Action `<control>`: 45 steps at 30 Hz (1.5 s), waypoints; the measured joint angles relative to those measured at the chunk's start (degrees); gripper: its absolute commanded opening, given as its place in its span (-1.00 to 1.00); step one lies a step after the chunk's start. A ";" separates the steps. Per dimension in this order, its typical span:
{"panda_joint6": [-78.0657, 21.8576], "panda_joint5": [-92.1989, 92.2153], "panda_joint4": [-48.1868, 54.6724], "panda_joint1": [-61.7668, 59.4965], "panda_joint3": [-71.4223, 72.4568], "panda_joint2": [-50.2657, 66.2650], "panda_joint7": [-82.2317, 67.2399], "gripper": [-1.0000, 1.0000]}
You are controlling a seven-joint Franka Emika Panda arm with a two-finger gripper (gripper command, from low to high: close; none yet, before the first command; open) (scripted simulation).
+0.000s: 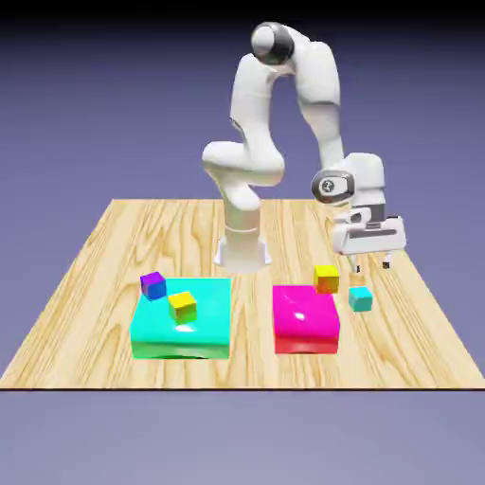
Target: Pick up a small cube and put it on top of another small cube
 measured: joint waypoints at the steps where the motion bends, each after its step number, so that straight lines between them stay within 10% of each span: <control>1: 0.27 -0.95 -0.13 -1.63 2.08 0.15 2.11 0.00; 25: 15.80 -7.70 3.54 -44.38 47.64 -14.20 25.32 0.00; 26: 15.89 -7.67 3.58 -44.56 47.82 -14.31 25.33 -1.00; 45: 3.21 -4.83 -1.42 -9.88 14.38 0.67 16.85 -1.00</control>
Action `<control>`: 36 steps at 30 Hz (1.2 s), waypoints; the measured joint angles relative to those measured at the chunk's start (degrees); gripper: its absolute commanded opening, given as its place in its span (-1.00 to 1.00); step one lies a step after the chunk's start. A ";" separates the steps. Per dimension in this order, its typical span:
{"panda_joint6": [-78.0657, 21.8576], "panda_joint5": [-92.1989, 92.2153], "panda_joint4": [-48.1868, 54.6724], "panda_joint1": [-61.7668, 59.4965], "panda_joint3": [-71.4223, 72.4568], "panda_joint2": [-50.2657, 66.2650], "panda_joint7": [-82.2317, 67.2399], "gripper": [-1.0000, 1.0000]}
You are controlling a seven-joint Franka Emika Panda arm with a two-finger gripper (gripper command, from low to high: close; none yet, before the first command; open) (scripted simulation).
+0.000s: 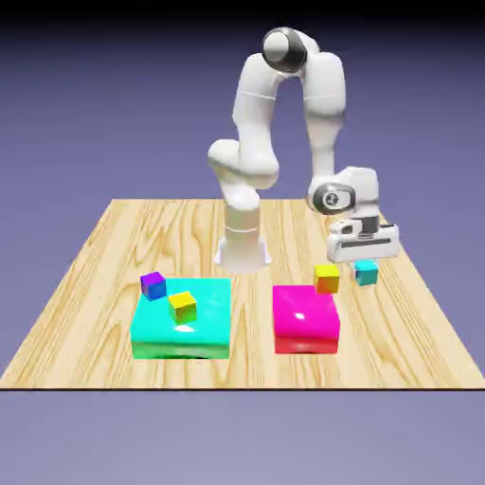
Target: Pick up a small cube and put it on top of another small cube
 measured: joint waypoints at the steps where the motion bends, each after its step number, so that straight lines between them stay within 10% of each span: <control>1: -0.32 0.39 0.13 1.19 -2.08 -0.12 -0.89 -1.00; 36: -13.31 3.36 3.53 35.98 -74.76 -3.91 -22.68 -1.00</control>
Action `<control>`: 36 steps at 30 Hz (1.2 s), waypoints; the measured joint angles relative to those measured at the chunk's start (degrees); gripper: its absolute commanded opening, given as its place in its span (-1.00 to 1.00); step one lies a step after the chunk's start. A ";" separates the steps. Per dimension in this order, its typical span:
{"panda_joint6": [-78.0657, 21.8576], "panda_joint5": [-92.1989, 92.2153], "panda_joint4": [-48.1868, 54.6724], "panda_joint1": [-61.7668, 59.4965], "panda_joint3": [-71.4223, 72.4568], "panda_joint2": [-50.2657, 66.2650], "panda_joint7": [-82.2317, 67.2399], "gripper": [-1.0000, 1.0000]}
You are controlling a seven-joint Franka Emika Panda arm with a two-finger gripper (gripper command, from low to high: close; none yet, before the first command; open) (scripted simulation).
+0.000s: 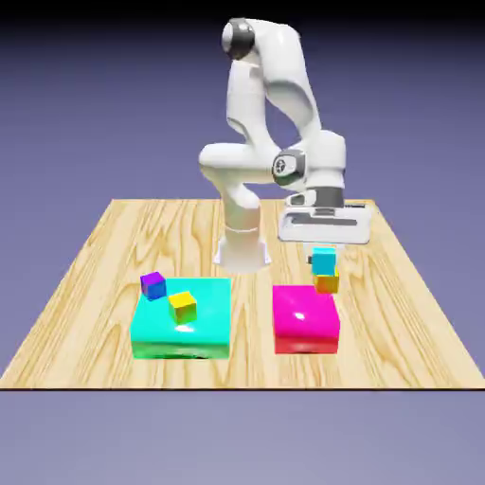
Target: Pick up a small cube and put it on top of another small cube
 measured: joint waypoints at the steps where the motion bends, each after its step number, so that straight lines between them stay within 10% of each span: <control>1: -0.48 -0.54 0.04 0.58 -2.08 -0.09 -0.05 -1.00; 28: -13.53 -15.27 0.79 16.38 -57.87 -2.44 -1.28 -1.00; 36: -8.25 -13.23 -0.14 5.53 -46.01 2.94 -1.91 -1.00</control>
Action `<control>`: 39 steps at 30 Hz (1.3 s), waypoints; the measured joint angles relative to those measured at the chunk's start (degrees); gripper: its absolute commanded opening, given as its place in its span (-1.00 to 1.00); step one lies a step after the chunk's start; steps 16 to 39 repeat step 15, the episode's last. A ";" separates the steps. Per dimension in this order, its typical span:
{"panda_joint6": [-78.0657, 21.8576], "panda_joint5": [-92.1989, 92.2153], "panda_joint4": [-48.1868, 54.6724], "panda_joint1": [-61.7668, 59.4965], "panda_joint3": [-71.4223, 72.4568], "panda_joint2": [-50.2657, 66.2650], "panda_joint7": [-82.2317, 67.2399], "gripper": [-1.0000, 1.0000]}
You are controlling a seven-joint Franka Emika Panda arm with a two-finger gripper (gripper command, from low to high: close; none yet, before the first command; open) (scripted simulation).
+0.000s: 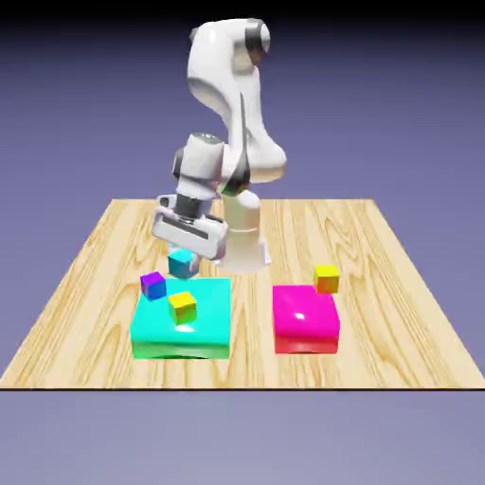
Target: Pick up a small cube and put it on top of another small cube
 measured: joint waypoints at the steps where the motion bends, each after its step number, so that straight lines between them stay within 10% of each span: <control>1: 0.91 0.51 -0.01 -2.07 2.03 0.85 -0.30 -1.00; 13: 11.77 6.64 -0.11 -26.98 26.43 11.10 -3.95 -1.00; 14: 11.77 6.64 -0.11 -26.99 26.44 11.11 -3.96 1.00; 39: 11.73 6.67 -0.11 -26.99 26.45 11.10 -3.99 1.00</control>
